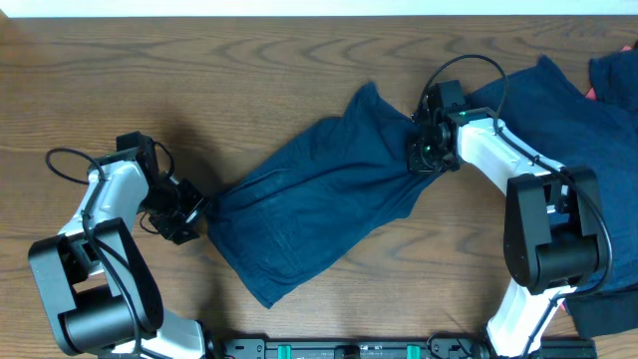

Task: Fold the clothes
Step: 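Hold both ends and stretch the trousers flat between the grippers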

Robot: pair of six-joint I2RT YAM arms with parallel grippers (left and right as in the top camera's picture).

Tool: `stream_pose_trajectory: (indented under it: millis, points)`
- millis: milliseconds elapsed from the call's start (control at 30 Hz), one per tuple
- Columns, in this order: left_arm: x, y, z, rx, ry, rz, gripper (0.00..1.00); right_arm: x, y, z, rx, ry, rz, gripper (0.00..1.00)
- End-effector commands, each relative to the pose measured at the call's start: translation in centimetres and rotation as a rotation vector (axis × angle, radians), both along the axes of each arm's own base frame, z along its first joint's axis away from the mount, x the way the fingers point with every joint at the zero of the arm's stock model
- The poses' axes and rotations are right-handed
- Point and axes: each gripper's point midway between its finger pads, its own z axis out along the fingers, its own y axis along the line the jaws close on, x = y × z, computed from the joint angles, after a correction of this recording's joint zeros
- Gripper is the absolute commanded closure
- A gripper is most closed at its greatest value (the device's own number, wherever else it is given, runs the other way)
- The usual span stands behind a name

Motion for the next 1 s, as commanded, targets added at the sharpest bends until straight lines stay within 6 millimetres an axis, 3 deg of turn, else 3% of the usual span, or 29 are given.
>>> stream_pose_trajectory:
  millis: [0, 100, 300, 533, 600, 733, 767, 800, 967]
  points:
    - [0.9, -2.9, 1.4, -0.194, -0.082, -0.035, 0.23, -1.3, -0.7, -1.8, -0.039, 0.054, -0.011, 0.8]
    - [0.8, -3.0, 1.4, -0.201, -0.084, -0.043, 0.17, -1.3, -0.7, -1.8, -0.039, 0.052, -0.011, 0.8]
    - [-0.5, -1.9, 0.1, -0.115, -0.036, -0.059, 0.17, -1.3, -0.7, -1.8, -0.038, 0.053, -0.011, 0.8]
    - [-1.6, -2.3, -2.6, -0.101, -0.039, -0.029, 0.17, -1.3, 0.2, -1.5, 0.01, 0.06, -0.002, 0.8]
    - [-1.0, -2.4, -3.3, -0.087, -0.084, -0.041, 0.25, -1.0, 0.2, -1.0, 0.014, 0.055, -0.011, 0.81]
    - [2.3, -2.1, -3.0, -0.079, -0.233, -0.051, 0.65, 0.3, 0.4, 1.1, 0.02, 0.012, -0.02, 0.78]
    - [4.2, -2.1, -2.3, -0.087, -0.317, -0.056, 0.8, 0.9, 0.4, 2.3, 0.026, -0.015, -0.024, 0.77]
    - [5.7, -1.9, -1.7, -0.087, -0.375, -0.053, 0.86, 1.4, 0.5, 3.4, 0.032, -0.039, -0.025, 0.77]
    - [11.9, -0.3, 2.4, -0.041, -0.578, -0.025, 0.89, 3.8, 0.9, 9.6, 0.064, -0.195, -0.024, 0.73]
